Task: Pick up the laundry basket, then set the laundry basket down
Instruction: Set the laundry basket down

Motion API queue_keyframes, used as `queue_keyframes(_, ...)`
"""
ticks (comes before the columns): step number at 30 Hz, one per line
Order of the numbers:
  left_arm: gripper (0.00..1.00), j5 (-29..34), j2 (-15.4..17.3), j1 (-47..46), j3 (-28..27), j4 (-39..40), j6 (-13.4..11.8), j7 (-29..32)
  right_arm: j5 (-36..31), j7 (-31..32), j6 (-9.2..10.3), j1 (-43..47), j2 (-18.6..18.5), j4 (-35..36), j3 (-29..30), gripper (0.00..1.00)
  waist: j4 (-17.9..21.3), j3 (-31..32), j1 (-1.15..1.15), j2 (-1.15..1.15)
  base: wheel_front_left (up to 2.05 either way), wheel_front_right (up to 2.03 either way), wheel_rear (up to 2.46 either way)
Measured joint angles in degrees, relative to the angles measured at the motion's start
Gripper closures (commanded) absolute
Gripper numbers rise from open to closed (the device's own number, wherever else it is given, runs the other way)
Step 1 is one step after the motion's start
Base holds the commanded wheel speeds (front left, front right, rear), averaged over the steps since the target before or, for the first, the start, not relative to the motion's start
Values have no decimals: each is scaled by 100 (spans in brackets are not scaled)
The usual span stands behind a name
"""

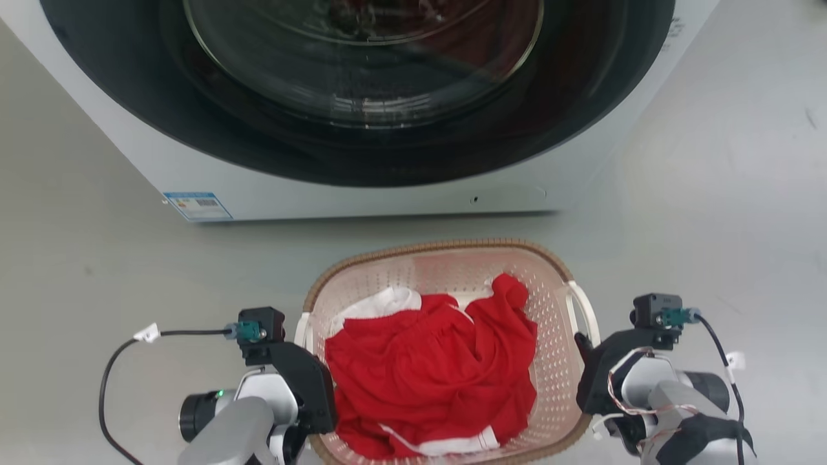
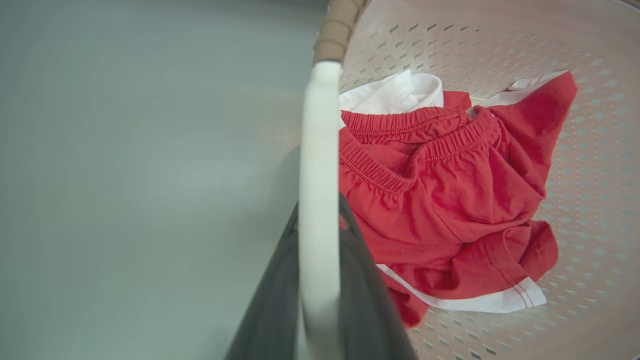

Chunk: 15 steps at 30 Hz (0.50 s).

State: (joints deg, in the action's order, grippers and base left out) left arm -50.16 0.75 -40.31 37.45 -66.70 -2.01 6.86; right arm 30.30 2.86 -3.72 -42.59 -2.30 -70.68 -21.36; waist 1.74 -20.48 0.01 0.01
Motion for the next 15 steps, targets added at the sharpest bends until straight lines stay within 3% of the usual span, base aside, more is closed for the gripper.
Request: queue_keyframes(15,100,134,59,-907,-11,-9,1,-352,0,-245,23,-812,-77,123,69,100,92,-1302,0,0,0,0,0)
